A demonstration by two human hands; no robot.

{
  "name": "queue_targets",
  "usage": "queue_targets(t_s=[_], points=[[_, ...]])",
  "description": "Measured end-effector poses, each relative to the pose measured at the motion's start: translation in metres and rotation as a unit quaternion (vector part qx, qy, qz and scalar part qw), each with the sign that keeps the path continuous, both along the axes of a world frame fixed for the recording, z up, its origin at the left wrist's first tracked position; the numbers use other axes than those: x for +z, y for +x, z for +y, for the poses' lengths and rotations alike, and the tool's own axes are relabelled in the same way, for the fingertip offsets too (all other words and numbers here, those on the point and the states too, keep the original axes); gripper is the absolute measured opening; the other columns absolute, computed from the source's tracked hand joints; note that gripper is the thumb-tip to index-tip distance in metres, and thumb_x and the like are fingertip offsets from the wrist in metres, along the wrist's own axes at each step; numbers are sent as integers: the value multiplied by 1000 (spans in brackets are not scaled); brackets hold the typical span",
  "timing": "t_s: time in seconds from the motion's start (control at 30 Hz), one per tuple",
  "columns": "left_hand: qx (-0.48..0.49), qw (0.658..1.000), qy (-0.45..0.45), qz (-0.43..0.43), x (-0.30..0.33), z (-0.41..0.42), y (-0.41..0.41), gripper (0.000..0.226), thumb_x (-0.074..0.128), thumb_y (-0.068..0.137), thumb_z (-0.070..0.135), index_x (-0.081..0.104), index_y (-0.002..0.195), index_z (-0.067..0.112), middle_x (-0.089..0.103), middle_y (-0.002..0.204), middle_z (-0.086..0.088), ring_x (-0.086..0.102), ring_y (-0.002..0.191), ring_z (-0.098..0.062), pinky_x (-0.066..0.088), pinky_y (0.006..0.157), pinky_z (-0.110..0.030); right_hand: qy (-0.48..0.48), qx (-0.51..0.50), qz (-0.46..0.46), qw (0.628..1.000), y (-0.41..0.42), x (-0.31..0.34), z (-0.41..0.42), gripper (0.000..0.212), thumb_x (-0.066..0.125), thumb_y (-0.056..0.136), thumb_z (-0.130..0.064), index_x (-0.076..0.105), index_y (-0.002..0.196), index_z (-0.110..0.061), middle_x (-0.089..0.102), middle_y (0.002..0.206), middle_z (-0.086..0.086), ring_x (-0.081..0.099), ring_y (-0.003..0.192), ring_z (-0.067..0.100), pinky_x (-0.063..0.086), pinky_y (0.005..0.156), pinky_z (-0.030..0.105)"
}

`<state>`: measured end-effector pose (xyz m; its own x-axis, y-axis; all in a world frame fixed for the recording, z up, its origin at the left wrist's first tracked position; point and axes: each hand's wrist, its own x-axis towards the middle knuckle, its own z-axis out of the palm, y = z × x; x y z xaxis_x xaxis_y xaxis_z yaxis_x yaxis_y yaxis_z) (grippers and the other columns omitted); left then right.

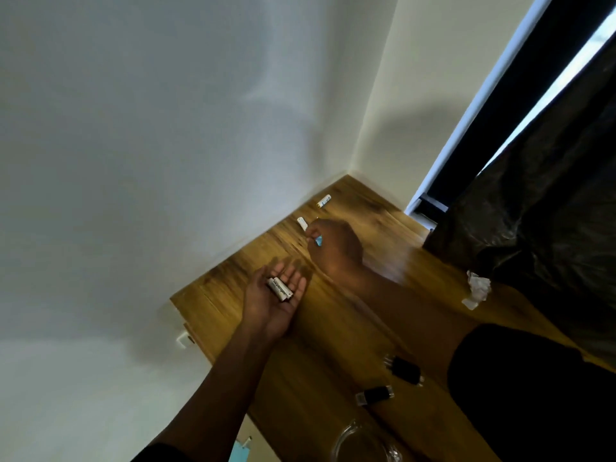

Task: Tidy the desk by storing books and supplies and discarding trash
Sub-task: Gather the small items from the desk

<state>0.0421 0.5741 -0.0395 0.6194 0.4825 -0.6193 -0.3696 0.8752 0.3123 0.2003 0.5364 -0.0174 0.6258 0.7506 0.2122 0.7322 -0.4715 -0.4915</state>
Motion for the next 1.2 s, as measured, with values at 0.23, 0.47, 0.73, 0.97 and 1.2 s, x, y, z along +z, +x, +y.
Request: queue_targets(t_s=[0.23,0.47,0.73,0.97,1.2], points=[[27,999,4,-20,-5,18,-26,39,48,103,40,64,113,6,75,103,-14,65,110,-28,54,99,-44,-172,56,-85,980,14,-8,48,26,57,81,-16,63,105,-24,63,109,7,57,110,35,53,75,39],[30,999,10,-28,-7,24,-38,42,50,103,41,60,123,6,76,103,-15,65,113,-30,52,103,-45,-203,36,-169,964,24,-11,59,27,53,85,-6,62,108,-17,68,111,8,61,110,36,41,78,35],[30,999,15,-23,5,33,-34,43,47,103,42,59,123,4,77,99,-18,65,112,-33,49,105,-47,-13,74,-29,997,-12,6,51,17,65,74,-27,58,89,-25,65,79,-5,60,82,21,50,66,34],[2,999,41,-30,10,36,-18,41,40,105,41,65,117,11,70,112,-7,69,99,-22,52,98,-38,24,174,-42,983,-65,17,30,18,69,76,-35,63,91,-26,67,76,-6,64,76,17,53,69,35],[39,999,-5,-16,12,42,-2,36,43,105,38,64,110,9,70,103,-11,65,104,-23,49,100,-38,76,144,-22,986,-33,12,31,8,63,82,-27,66,87,-21,67,75,-5,63,76,16,52,67,39]])
